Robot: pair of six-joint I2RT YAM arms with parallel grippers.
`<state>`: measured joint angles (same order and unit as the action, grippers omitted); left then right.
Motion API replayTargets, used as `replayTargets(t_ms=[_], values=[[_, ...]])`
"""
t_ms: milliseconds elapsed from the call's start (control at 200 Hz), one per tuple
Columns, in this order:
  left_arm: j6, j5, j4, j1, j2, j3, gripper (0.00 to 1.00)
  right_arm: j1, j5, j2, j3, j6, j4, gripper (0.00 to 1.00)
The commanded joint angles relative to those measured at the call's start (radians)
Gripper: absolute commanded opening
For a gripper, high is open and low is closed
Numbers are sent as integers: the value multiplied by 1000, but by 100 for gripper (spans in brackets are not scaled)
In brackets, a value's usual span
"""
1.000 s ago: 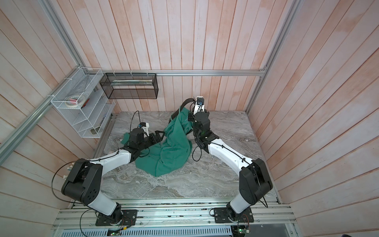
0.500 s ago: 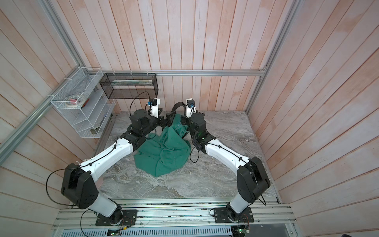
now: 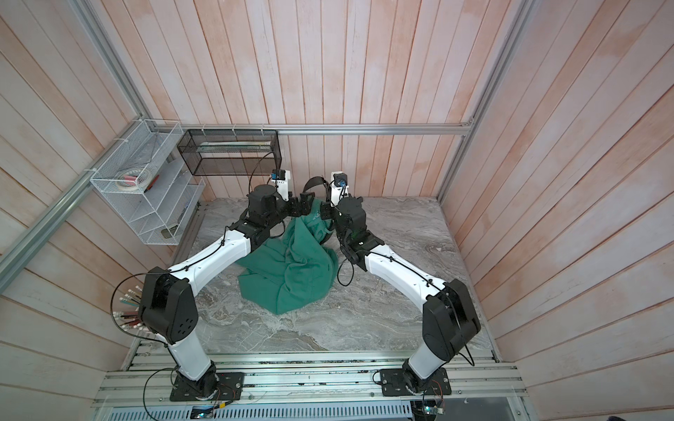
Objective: Remove the belt from the trousers
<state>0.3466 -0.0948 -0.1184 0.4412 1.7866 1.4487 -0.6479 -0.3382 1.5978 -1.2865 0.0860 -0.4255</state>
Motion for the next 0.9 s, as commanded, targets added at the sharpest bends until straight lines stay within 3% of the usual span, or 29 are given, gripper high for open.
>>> replayTargets(t_ms=[0,155,265,445,595,815,895], values=[[173,-10,-33,-58,-7,-165,96,49,1,-113,11,128,-111,0],[251,-26,-165,-45,-81,-411,96,87,113,-118,7,150,-102,0],[210,8,-213,-19,-139,-471,96,85,187,-91,-12,143,-83,0],[-29,105,-252,23,-243,-443,98,47,242,-51,-43,62,-35,0],[-212,120,-274,57,-255,-389,100,34,265,-49,-30,62,-13,0],[-237,127,-201,66,-163,-245,100,26,293,-61,-4,61,14,0],[-235,132,-176,64,-146,-195,95,27,296,-71,12,46,19,0]])
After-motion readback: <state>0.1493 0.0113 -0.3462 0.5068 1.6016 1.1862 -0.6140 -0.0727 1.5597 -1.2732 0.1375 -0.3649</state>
